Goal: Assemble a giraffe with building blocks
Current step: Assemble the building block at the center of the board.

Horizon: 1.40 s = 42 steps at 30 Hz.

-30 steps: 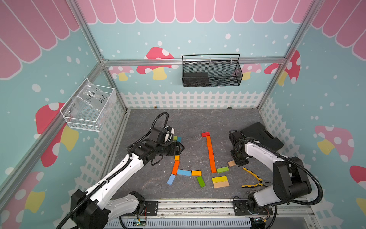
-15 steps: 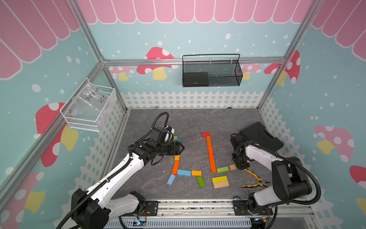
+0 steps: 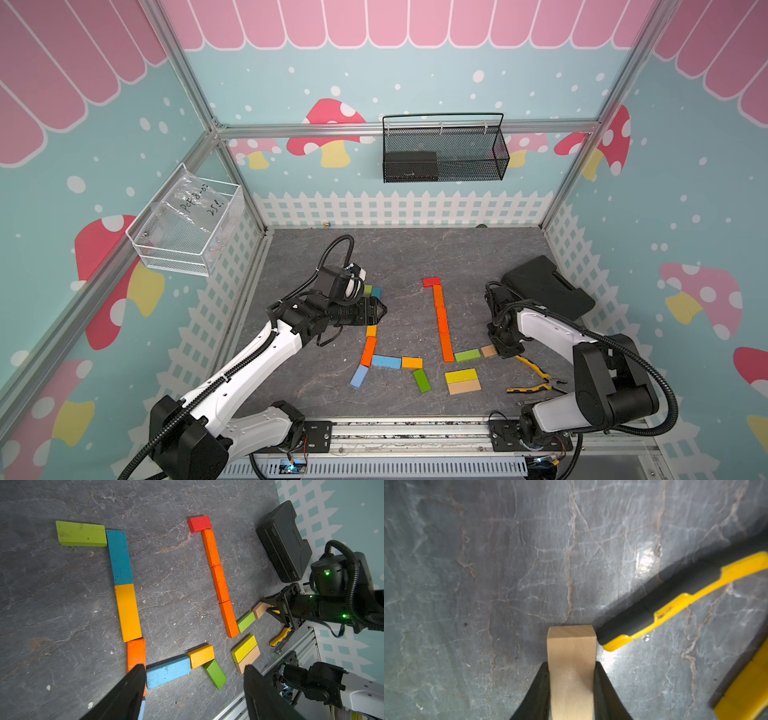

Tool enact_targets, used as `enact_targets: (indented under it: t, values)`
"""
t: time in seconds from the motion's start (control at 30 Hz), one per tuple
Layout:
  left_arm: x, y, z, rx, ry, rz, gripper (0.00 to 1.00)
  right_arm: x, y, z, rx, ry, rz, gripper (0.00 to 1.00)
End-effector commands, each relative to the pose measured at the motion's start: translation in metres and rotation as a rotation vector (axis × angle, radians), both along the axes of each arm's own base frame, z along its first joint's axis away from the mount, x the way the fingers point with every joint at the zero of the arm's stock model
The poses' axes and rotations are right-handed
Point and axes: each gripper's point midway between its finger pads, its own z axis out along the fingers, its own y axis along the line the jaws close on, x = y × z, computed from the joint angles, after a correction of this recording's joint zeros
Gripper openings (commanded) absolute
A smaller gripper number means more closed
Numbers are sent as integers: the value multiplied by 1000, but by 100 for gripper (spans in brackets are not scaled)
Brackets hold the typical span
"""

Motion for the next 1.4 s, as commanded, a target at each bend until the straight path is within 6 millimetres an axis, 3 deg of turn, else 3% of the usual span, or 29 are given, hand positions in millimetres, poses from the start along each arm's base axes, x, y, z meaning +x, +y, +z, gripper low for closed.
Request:
enact_targets:
  t: [0.0,0.37,0.53,1.0,1.37]
  values:
    - [5,-1,5,3,-25,-9,77,-23,7,-15,50,78,-37,1]
    - [5,0,7,0,-28,-8,77,-10,14,-1,57,63,-53,2]
    - [5,0,7,1,-27,-8,77,-15,12,8,40,56,-85,2]
    - [5,0,8,-2,-30,-8,77,-27,9,-2,37,82,-89,3]
    - [5,0,7,-1,-30,-6,77,-12,13,0,43,59,-95,13]
